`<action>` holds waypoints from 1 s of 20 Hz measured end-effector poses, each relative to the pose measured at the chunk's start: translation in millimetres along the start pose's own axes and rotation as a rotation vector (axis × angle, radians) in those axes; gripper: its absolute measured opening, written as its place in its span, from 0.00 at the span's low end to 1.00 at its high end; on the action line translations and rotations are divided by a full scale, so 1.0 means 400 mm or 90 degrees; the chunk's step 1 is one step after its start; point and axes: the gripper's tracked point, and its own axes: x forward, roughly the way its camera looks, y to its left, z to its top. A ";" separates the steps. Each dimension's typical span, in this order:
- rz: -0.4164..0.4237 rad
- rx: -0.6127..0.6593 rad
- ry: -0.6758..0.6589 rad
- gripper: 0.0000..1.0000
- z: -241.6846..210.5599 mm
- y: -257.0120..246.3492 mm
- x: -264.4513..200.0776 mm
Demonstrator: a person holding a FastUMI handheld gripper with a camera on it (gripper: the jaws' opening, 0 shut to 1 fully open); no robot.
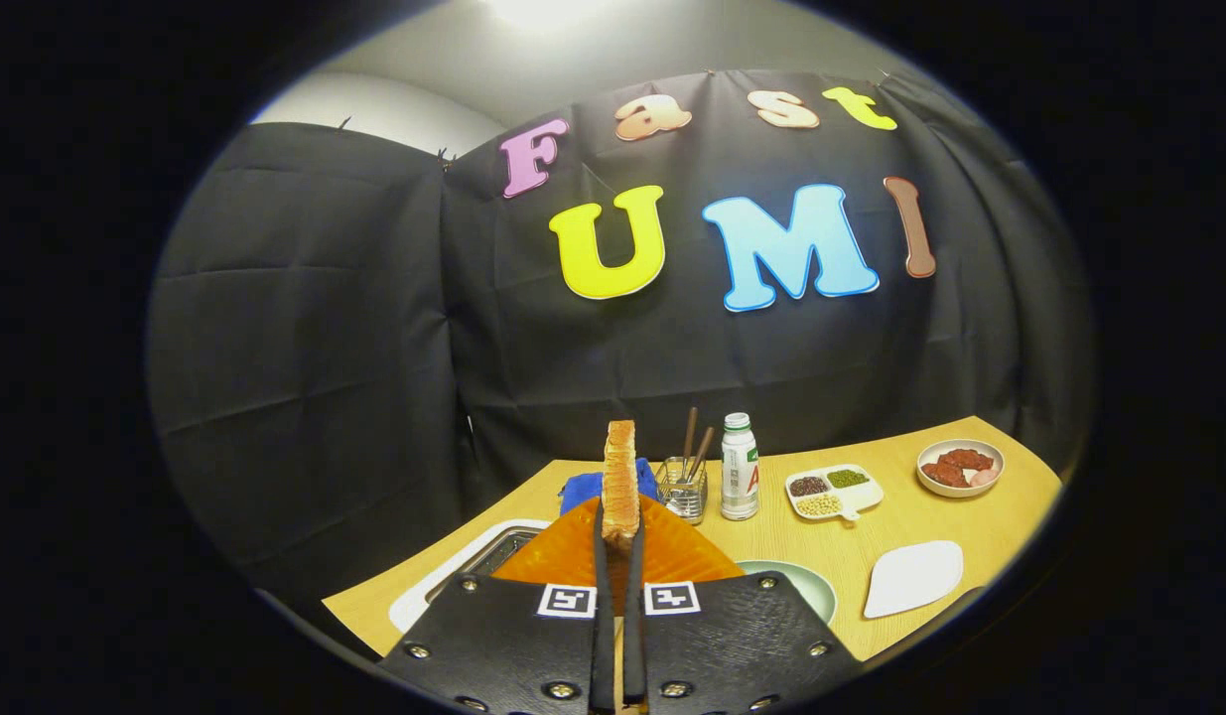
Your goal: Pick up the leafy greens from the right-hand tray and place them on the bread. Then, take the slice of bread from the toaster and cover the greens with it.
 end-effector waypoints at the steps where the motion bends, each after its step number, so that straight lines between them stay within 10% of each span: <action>1: 0.000 0.006 0.000 0.04 -0.003 -0.015 0.000; 20: -0.015 -0.001 0.083 0.04 -0.221 -0.157 0.019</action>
